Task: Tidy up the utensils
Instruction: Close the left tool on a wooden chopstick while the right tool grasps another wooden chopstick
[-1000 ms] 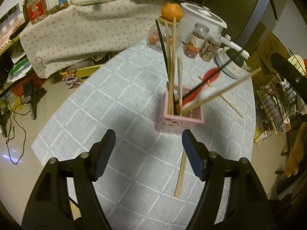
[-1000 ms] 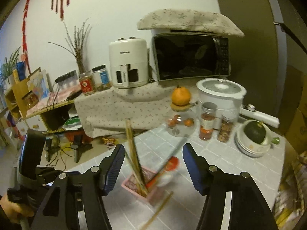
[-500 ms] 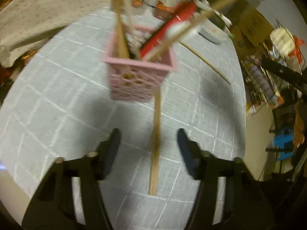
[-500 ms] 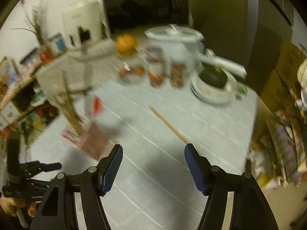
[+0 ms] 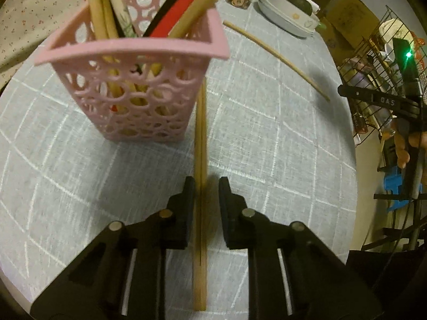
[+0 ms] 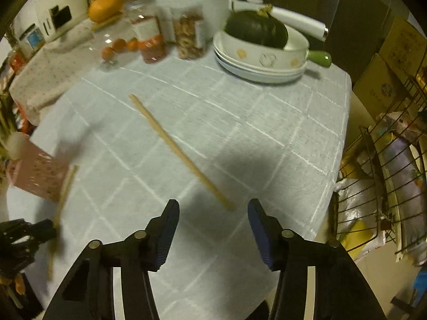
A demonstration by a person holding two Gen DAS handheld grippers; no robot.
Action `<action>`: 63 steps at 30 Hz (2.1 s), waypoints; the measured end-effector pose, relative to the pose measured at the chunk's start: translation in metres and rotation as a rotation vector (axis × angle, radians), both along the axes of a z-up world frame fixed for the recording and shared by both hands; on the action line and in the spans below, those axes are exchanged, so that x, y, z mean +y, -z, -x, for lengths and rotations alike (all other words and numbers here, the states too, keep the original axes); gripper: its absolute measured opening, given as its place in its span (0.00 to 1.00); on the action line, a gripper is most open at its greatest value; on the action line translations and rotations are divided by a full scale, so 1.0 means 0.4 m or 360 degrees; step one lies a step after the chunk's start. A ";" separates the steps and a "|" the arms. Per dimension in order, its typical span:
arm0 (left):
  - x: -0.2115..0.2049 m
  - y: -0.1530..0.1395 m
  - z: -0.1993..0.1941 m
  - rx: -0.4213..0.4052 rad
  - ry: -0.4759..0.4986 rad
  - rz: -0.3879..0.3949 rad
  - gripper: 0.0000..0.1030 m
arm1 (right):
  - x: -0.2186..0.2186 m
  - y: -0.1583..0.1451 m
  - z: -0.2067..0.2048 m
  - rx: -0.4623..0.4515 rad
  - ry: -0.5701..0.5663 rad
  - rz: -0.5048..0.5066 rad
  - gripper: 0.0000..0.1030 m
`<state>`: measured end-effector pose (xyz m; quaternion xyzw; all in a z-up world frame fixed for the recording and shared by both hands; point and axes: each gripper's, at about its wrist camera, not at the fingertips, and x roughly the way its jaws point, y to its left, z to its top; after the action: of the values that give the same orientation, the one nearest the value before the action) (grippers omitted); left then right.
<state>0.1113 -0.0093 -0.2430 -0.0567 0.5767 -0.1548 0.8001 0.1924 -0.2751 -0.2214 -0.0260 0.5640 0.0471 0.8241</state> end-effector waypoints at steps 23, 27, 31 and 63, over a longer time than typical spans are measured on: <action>-0.007 -0.012 0.120 0.0285 0.0342 -0.0066 0.10 | 0.034 -0.006 0.115 0.0110 -0.0296 -0.0026 0.05; -0.004 0.005 0.159 0.0400 0.0446 -0.0091 0.10 | 0.061 0.009 0.184 0.0247 -0.0415 -0.0047 0.05; -0.010 0.000 0.146 0.0352 0.0410 -0.0107 0.15 | 0.065 0.055 0.227 0.0366 -0.0475 -0.0036 0.06; -0.123 -0.122 0.114 -0.0172 0.0307 -0.0136 0.09 | 0.151 -0.057 0.224 -0.0054 -0.0436 0.0132 0.04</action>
<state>0.0656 -0.0586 -0.1942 0.0416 0.5417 -0.2090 0.8131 0.1029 -0.2146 -0.1987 -0.1377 0.5426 0.1353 0.8175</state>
